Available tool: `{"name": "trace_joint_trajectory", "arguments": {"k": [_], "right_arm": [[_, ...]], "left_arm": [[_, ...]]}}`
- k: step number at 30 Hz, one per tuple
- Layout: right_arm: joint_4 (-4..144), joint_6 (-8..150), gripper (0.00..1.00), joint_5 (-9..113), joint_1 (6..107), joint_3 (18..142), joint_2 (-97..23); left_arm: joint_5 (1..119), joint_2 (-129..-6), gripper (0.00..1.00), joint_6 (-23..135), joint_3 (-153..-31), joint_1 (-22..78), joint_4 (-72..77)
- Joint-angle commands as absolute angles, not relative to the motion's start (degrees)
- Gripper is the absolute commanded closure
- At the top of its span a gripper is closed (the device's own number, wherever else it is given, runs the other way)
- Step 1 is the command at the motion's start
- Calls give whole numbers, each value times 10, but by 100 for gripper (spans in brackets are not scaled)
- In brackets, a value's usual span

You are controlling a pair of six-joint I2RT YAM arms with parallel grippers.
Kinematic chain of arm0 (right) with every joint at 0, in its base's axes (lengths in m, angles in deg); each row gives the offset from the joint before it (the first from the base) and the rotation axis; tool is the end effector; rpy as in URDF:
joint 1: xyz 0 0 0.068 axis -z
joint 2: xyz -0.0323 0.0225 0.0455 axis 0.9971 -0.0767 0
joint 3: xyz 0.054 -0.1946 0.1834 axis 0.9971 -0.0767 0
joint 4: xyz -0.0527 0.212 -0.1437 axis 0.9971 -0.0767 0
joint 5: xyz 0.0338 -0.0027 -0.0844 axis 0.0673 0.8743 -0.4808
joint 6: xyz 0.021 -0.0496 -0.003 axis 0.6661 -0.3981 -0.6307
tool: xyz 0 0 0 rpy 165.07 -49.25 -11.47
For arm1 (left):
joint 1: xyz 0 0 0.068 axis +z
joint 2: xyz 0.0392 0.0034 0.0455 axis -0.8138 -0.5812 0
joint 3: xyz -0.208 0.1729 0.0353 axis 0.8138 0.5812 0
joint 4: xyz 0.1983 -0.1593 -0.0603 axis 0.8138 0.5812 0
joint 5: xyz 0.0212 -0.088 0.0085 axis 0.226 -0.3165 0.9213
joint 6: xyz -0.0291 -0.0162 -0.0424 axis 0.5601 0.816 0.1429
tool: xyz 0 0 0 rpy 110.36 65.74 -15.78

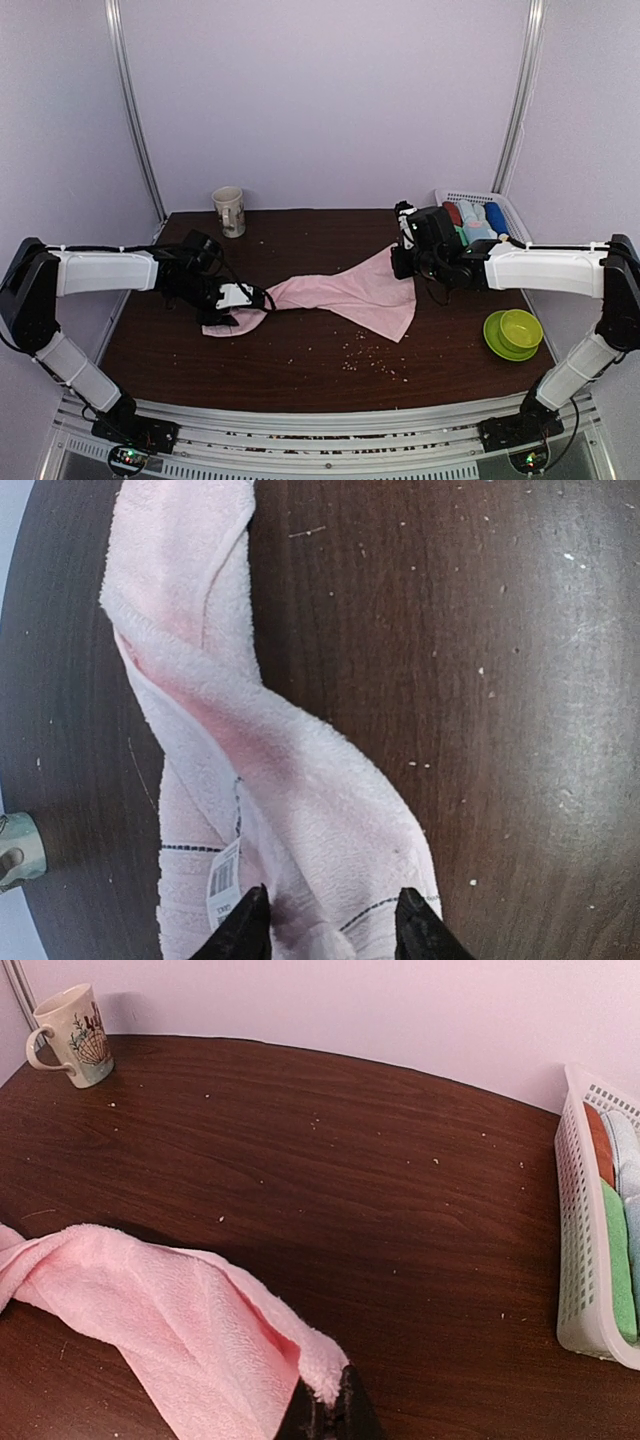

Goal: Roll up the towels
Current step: Pick up the towel from the center of the board.

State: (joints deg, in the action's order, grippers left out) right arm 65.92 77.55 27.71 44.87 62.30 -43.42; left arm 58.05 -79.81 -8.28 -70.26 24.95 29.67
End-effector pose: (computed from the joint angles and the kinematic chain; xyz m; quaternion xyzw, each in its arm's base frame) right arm 0.2646 0.2147 0.2479 -0.1424 0.8647 0.0999 0.4713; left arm 0.2500 -0.1489 0.1807 0.6515 0.7143 -0.0381 0.2527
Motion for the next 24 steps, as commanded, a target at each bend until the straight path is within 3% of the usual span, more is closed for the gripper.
{"name": "trace_joint_trajectory", "arguments": {"k": [1,7,15,24], "right_arm": [[673,779,100,285,449,617,-422],[672,776,100,288,449,616,-422],[651,751,100,275,449,625,-393],[624,723,100,311,450,635,-297]], "left_arm": [[612,-802,61,-73,-700,245,264],[624,-793,100,-65,-704,245,259],[648,-732,100,5,-752,264,259],[530,-650,100,60,-855,373,335]]}}
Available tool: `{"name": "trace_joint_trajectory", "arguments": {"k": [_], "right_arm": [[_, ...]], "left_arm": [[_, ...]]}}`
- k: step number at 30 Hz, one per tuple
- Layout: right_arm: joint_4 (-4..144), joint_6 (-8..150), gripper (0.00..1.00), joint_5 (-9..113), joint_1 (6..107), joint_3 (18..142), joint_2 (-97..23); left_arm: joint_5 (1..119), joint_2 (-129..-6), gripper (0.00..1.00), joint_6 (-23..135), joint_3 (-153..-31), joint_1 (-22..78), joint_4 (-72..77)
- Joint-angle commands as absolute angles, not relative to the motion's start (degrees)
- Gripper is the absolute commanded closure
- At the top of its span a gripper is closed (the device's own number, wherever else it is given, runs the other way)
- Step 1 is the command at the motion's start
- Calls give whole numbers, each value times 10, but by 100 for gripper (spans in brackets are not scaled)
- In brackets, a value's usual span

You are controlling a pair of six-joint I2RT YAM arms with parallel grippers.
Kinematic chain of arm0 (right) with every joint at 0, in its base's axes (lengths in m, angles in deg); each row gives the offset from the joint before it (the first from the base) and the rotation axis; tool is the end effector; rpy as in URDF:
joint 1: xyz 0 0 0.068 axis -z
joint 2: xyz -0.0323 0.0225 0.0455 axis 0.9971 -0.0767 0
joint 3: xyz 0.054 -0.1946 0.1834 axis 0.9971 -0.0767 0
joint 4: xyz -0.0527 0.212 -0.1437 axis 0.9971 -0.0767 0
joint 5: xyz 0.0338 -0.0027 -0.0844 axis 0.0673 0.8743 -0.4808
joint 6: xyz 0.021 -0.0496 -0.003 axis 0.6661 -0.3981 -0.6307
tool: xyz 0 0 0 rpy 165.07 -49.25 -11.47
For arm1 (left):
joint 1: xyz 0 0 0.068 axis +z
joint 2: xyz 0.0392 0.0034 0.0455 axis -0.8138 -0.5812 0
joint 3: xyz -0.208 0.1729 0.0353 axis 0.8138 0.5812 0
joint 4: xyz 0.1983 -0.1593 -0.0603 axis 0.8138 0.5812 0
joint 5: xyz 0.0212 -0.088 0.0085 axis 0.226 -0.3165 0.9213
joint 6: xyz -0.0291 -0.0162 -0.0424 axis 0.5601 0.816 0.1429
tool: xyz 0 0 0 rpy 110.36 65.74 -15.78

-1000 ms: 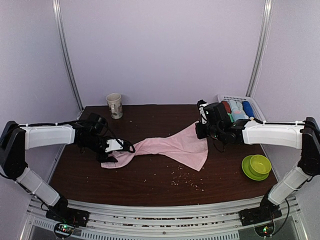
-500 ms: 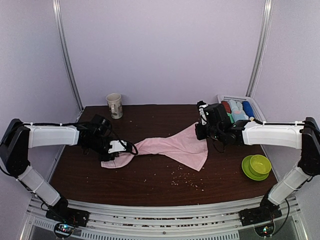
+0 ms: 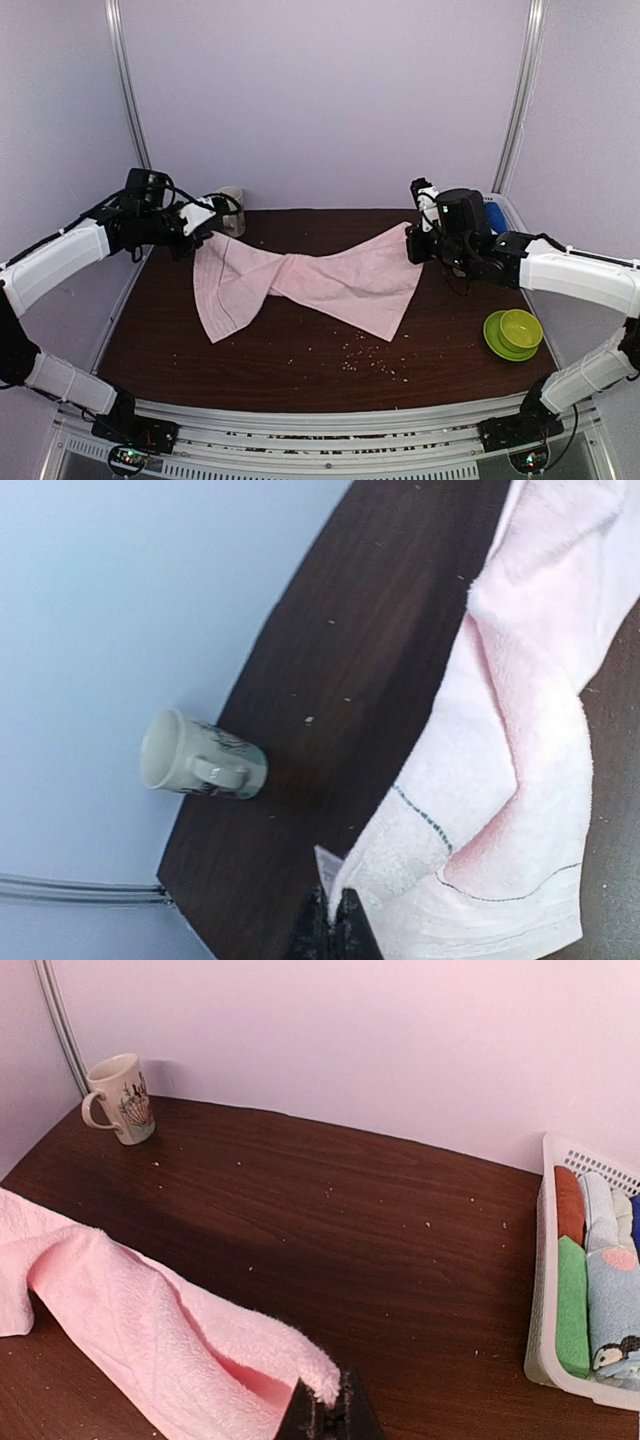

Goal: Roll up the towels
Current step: Pick up the towel from the center of the board, then flatten out the towel at the center of the board.

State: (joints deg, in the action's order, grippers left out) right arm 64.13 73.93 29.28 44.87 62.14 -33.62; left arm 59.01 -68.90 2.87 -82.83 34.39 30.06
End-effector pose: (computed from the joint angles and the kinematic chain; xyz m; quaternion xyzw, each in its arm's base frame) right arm 0.2420 0.1965 0.2964 -0.1598 0.8289 0.1252 0.5212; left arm 0.2757 -0.1070 0.3020 0.4907 0.7548 0.0067 0.4352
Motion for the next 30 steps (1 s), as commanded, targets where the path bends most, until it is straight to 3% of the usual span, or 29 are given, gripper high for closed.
{"name": "trace_joint_trajectory", "arguments": {"k": [1,8,15,22,30], "right_arm": [[621,722,100,320,450,636,-287],[627,729,100,394,450,617,-222],[777,725,100,512,450,508,-109],[806,728,100,487,451,481,-95],[769,721,100,467,451,496,-84]], "left_arm": [[526,-638,100,59,-852,376,337],[530,-549,100,88,-811,394,323],[477,-440,100,110,-772,453,267],[543,-396,100,147,-727,467,189],[513,-405,100,147,-747,470,214]]}}
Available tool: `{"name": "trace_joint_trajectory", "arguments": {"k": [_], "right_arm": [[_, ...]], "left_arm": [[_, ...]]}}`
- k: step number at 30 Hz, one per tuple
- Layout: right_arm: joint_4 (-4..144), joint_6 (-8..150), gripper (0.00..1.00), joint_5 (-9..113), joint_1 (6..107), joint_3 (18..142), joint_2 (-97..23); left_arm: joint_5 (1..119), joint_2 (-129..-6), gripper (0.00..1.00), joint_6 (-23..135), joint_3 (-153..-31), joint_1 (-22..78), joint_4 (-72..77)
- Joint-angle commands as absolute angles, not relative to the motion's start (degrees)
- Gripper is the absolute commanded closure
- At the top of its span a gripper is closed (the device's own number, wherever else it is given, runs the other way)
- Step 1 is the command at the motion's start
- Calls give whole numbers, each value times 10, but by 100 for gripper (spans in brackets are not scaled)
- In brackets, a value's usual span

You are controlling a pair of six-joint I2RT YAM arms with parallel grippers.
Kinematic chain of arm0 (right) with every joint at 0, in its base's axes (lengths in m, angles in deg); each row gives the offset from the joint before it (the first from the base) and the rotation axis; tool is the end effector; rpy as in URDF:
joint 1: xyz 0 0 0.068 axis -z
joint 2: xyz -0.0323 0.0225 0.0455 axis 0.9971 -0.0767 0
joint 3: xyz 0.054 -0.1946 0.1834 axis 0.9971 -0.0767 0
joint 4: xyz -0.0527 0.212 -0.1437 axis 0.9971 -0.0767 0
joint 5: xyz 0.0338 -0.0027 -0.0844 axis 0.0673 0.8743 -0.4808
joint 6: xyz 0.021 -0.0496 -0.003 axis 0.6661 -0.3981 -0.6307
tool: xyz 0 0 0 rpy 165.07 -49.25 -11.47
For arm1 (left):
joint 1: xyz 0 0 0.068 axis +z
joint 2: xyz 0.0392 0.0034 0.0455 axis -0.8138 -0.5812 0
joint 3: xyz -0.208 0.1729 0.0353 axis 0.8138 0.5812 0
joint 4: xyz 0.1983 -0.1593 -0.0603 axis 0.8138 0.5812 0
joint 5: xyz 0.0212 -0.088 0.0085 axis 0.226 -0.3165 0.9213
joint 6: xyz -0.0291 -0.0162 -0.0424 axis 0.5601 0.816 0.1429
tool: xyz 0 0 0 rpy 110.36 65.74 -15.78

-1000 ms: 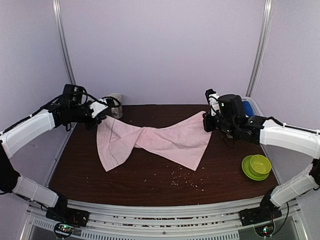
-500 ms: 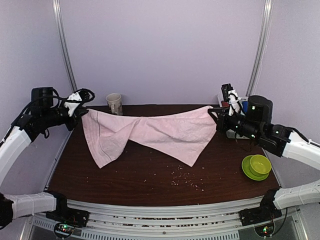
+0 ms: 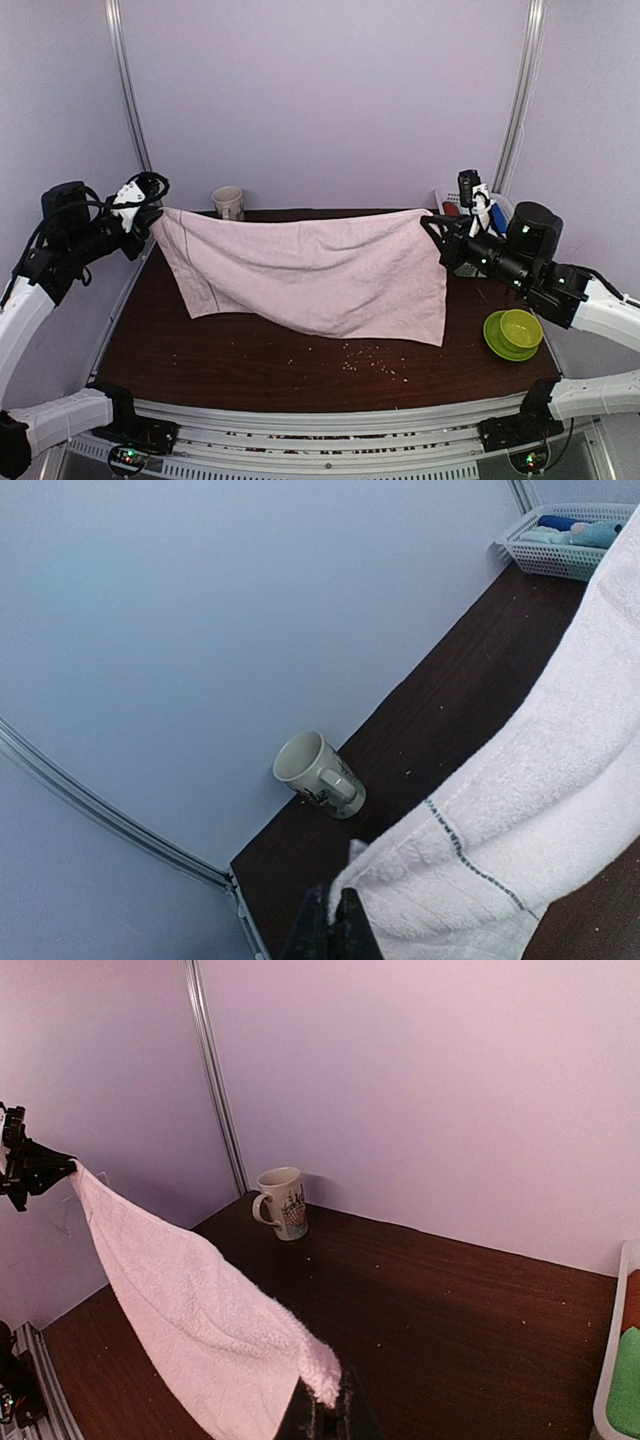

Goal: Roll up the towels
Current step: Flatten out the towel at the center of the board.

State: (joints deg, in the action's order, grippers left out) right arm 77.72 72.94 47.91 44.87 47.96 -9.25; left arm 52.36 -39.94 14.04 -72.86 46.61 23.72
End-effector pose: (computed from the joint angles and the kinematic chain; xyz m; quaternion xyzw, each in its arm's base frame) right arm 0.1675 0.1475 0.3381 -0.2215 0.6863 0.3118 0.6186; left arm 0.1825 -0.0352 0.3653 0.3362 0.7076 0.0111 0.6214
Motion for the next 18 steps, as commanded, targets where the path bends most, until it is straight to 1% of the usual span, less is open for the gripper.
{"name": "trace_joint_trajectory", "arguments": {"k": [1,7,13,14,16,18], "right_arm": [[755,721,100,466,451,501,-85],[697,724,100,467,451,500,-70],[685,753,100,547,450,484,-17],[684,763,99,551,450,482,-9],[679,787,98,531,450,481,-8],[652,811,96,505,450,491,-34]], "left_arm": [[511,-404,100,144,-747,470,219],[475,-381,100,119,-739,471,276],[465,-333,100,99,-737,470,329],[465,-325,100,99,-738,470,334],[469,-313,100,104,-740,470,343],[479,-313,100,110,-745,471,359]]}}
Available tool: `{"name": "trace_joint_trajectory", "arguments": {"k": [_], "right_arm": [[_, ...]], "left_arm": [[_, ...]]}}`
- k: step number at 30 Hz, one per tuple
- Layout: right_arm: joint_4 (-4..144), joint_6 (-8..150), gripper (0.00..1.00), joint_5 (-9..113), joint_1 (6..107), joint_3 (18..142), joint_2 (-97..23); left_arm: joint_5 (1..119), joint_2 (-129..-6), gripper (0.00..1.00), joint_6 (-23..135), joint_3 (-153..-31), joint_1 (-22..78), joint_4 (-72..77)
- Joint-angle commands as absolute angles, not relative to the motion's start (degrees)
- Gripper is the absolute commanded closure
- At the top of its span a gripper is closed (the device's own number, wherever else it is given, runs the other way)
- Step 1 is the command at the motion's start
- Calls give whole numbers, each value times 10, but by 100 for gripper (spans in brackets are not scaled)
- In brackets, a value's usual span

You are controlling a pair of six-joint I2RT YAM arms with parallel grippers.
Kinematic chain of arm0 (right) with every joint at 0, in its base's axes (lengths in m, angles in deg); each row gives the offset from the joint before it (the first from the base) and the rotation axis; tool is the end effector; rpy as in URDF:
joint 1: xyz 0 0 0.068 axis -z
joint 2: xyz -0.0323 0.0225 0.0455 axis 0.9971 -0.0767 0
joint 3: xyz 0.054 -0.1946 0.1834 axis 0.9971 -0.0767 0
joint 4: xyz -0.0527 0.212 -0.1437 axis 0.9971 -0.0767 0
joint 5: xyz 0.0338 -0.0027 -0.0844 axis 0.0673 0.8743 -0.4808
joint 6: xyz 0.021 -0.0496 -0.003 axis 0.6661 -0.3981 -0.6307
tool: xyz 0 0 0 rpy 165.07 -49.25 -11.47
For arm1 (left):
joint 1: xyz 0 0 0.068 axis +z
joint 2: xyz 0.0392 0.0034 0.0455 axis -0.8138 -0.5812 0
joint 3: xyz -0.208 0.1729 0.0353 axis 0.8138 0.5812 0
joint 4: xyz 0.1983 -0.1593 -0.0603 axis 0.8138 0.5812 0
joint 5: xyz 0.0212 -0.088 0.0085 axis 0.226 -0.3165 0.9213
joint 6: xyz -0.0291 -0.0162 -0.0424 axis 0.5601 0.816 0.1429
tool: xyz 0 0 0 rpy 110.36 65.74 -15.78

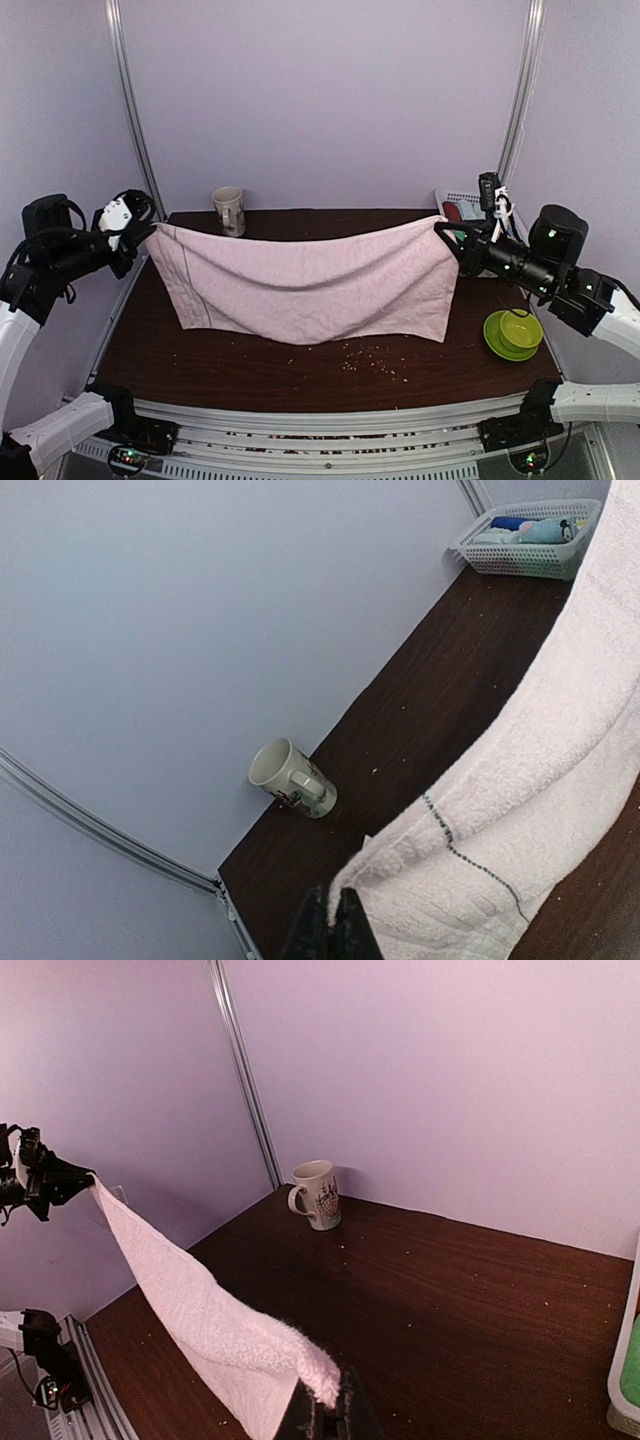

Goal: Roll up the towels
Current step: Flatten out the towel at the center of the board.

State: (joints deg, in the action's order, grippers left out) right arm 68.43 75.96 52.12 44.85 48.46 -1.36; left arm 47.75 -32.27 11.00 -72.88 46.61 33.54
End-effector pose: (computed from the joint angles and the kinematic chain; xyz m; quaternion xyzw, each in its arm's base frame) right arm 0.1406 0.1279 0.3493 -0.2287 0.6895 0.3491 0.5920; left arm 0.1430 -0.0324 0.3673 0.3775 0.6964 -0.0089 0.6103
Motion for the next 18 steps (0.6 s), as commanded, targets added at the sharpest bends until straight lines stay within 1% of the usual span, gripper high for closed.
{"name": "trace_joint_trajectory", "arguments": {"k": [1,6,9,13,18], "right_arm": [[634,815,96,501,450,505,-58],[602,836,95,495,450,530,-173],[609,841,96,446,450,546,-210],[584,820,97,392,451,601,-251],[572,798,97,401,451,637,-245]], "left_arm": [[483,-317,100,110,-750,470,372],[510,-363,100,111,-737,471,411],[538,-396,100,118,-717,470,386],[565,-443,100,124,-720,471,343],[574,-441,100,133,-745,470,308]]}}
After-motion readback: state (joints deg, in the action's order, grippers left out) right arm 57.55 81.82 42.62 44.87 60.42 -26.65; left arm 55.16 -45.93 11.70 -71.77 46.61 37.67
